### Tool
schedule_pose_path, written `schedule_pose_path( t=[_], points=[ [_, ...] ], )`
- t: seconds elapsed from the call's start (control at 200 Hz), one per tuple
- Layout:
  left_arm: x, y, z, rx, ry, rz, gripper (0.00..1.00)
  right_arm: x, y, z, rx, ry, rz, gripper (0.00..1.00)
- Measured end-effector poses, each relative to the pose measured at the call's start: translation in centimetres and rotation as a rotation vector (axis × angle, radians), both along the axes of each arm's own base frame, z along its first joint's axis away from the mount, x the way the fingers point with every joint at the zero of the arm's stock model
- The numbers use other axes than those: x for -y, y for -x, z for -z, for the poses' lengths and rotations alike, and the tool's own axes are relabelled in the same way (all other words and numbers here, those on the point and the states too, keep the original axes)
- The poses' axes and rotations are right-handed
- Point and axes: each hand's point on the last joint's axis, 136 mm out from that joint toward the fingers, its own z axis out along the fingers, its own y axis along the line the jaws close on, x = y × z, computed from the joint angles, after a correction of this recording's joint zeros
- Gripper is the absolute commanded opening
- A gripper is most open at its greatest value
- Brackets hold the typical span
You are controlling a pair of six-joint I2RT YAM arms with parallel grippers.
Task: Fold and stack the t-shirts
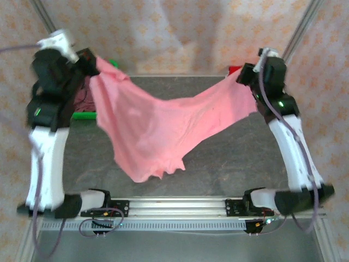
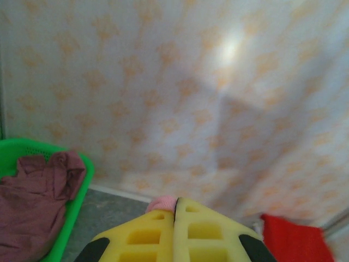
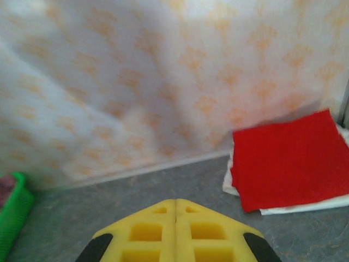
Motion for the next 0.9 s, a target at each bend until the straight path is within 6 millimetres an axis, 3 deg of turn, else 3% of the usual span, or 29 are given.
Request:
schedule_pose_path(
  t=[0.045, 0.075, 0.105, 0.16, 0.215, 0.275, 0.34, 0.415, 0.49, 0.575, 0.661, 0.751, 0.901],
  points=[
    [0.1, -4.6, 3.0, -0.065, -0.025, 0.004, 0.00, 0.1, -2.6, 2.8, -0.055, 0.004, 0.011, 0.00],
    [0.3, -7.3, 5.2, -0.112, -0.041, 0.009, 0.16, 0.1, -4.3, 4.8, -0.092, 0.003, 0.017, 0.01],
    [0.4, -10.1, 7.5, -0.159, -0.058, 0.017, 0.29, 0.1, -5.6, 6.6, -0.127, 0.002, 0.022, 0.08],
    [0.9, -15.4, 11.4, -0.229, -0.087, 0.044, 0.44, 0.1, -7.8, 10.1, -0.189, -0.008, 0.034, 0.32],
    [1.6, -19.8, 14.4, -0.261, -0.097, 0.076, 0.51, 0.1, -9.3, 13.0, -0.241, -0.012, 0.044, 0.38],
    [2.3, -23.2, 17.4, -0.288, -0.104, 0.107, 0.53, 0.1, -10.0, 15.4, -0.289, -0.015, 0.051, 0.42],
    [2.9, -24.3, 20.6, -0.351, -0.122, 0.124, 0.56, 0.1, -10.0, 16.8, -0.312, -0.023, 0.053, 0.45],
    [4.4, -23.1, 23.5, -0.463, -0.151, 0.148, 0.57, 0.1, -9.2, 17.0, -0.314, -0.029, 0.051, 0.45],
    [7.1, -20.5, 24.4, -0.535, -0.182, 0.183, 0.58, 0.1, -7.8, 16.9, -0.312, -0.039, 0.041, 0.46],
    [11.0, -14.0, 26.5, -0.617, -0.196, 0.254, 0.56, -0.3, -6.0, 17.1, -0.321, -0.053, 0.017, 0.48],
    [14.0, -6.6, 28.9, -0.640, -0.153, 0.327, 0.54, -1.0, -4.5, 18.6, -0.360, -0.060, -0.015, 0.48],
    [14.0, -1.8, 32.9, -0.682, -0.093, 0.348, 0.53, -2.0, -3.2, 21.5, -0.428, -0.056, -0.045, 0.48],
    [14.1, 1.5, 40.7, -0.845, -0.052, 0.348, 0.55, -2.3, -2.1, 26.8, -0.592, -0.027, -0.039, 0.49]
  ],
)
